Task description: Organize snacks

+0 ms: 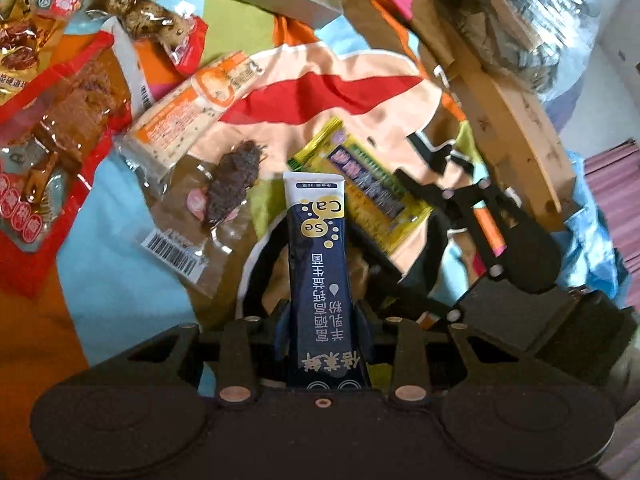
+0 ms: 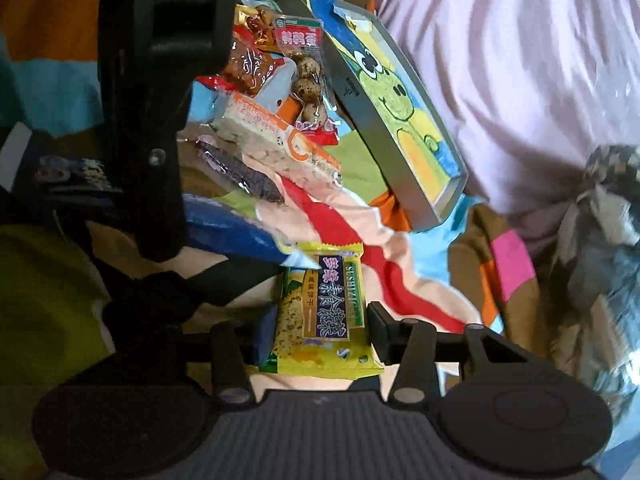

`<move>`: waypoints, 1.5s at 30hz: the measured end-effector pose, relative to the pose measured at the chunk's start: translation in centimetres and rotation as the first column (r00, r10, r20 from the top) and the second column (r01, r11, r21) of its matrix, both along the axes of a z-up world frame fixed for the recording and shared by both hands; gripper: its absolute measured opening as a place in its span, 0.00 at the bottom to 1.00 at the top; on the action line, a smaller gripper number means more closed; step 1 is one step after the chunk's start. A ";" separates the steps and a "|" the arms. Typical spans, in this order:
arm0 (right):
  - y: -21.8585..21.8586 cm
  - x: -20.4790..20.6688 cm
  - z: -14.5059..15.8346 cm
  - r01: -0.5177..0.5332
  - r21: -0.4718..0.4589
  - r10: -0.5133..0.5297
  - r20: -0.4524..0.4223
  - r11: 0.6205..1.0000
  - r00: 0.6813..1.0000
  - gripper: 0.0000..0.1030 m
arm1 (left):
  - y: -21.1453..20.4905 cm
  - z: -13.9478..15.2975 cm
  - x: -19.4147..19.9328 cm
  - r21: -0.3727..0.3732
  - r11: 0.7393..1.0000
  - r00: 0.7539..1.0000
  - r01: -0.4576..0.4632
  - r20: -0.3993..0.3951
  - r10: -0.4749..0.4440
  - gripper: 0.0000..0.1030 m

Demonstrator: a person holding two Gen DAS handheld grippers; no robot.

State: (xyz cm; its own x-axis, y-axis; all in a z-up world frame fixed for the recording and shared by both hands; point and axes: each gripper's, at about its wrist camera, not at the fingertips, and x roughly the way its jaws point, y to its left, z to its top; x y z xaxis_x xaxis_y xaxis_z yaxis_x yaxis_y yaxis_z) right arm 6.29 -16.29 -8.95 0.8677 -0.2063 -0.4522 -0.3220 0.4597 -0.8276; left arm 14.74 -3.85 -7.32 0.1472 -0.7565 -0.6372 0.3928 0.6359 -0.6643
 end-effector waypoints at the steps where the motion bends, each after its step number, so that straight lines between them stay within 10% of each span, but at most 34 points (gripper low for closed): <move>1: 0.0 0.0 -0.1 0.001 -0.001 -0.001 -0.003 1.000 1.000 0.51 | -0.1 -0.1 -0.2 0.022 1.000 1.000 0.000 0.022 0.000 0.34; 16: -1.1 2.7 -0.5 0.088 0.098 -0.078 -0.103 0.991 0.992 0.68 | -4.0 -0.6 0.8 0.134 0.990 0.985 0.044 0.158 -0.065 0.50; 25: -0.9 2.3 -0.6 0.097 0.106 -0.084 -0.124 0.990 0.989 0.48 | -4.6 -0.7 0.9 0.144 0.988 0.980 0.052 0.184 -0.079 0.34; 32: 0.0 1.2 -1.5 0.009 -0.100 -0.010 -0.013 0.995 1.000 0.42 | -4.1 -0.5 0.6 0.057 0.997 0.985 0.051 0.164 -0.060 0.31; 34: 0.0 1.1 -1.8 -0.006 -0.154 0.008 0.012 0.988 1.000 0.21 | -4.1 -0.5 0.6 0.056 0.997 0.984 0.043 0.168 -0.052 0.31; 45: -0.7 1.7 -2.1 -0.006 -0.184 0.013 0.037 0.983 0.999 0.18 | -3.1 0.2 0.7 -0.007 1.000 0.979 -0.016 0.201 0.017 0.31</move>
State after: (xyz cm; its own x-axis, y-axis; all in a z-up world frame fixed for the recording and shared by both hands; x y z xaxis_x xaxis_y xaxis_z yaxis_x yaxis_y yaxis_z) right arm 7.95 -16.97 -11.05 0.8857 -0.2748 -0.3743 -0.2925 0.2959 -0.9093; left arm 15.42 -6.94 -7.15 0.2841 -0.7564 -0.5892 0.5083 0.6398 -0.5764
